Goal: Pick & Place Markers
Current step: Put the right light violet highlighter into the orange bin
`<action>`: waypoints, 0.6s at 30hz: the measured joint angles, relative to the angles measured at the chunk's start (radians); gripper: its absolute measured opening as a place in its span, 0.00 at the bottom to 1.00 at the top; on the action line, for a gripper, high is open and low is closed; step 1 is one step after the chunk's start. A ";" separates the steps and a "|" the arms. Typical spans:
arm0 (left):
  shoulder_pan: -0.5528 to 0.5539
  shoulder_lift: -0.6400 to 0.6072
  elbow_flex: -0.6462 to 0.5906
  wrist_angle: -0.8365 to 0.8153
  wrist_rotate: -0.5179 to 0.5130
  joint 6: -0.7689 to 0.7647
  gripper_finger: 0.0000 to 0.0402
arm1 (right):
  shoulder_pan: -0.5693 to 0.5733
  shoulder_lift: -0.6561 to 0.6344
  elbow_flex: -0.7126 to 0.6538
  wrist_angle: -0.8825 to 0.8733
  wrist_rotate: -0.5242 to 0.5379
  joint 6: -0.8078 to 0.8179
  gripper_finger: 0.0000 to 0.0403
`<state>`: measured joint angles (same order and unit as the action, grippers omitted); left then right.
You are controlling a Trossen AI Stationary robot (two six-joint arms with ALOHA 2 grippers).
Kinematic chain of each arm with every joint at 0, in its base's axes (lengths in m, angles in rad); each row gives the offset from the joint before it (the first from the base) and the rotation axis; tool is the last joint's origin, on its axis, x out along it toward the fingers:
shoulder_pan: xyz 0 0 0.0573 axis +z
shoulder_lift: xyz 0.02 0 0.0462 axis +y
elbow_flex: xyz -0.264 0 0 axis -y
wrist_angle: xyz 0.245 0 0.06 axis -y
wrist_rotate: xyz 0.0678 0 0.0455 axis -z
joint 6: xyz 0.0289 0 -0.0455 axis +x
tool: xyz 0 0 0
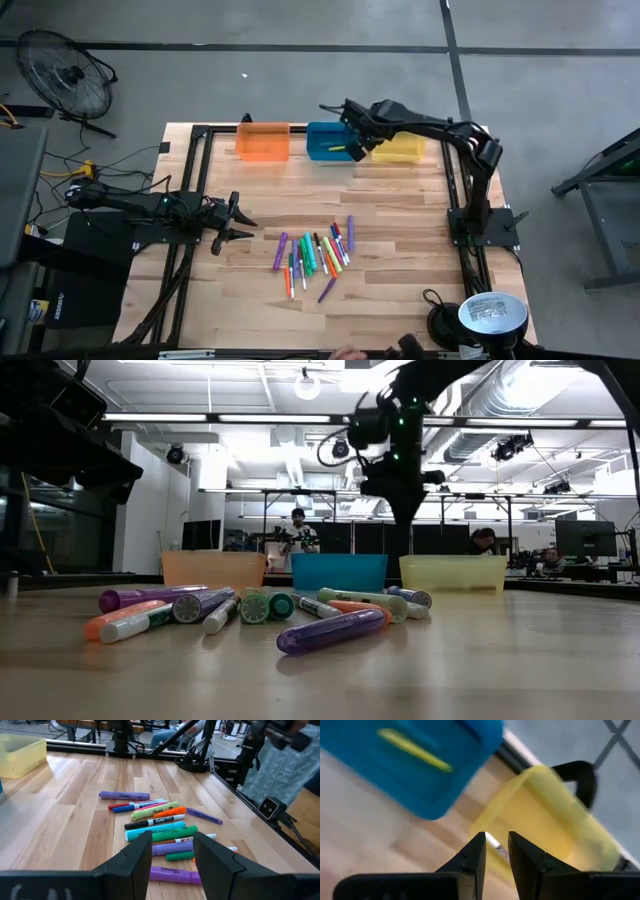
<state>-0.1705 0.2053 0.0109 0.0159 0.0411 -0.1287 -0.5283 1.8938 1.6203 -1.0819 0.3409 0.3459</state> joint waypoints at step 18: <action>0.000 0.000 0.000 0.000 0.000 0.000 0.35 | 0.389 -0.008 0.000 -0.005 -0.235 0.542 0.18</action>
<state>-0.1704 0.2051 0.0109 0.0160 0.0413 -0.1287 -0.1389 1.8858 1.6206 -1.0870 0.1058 0.8882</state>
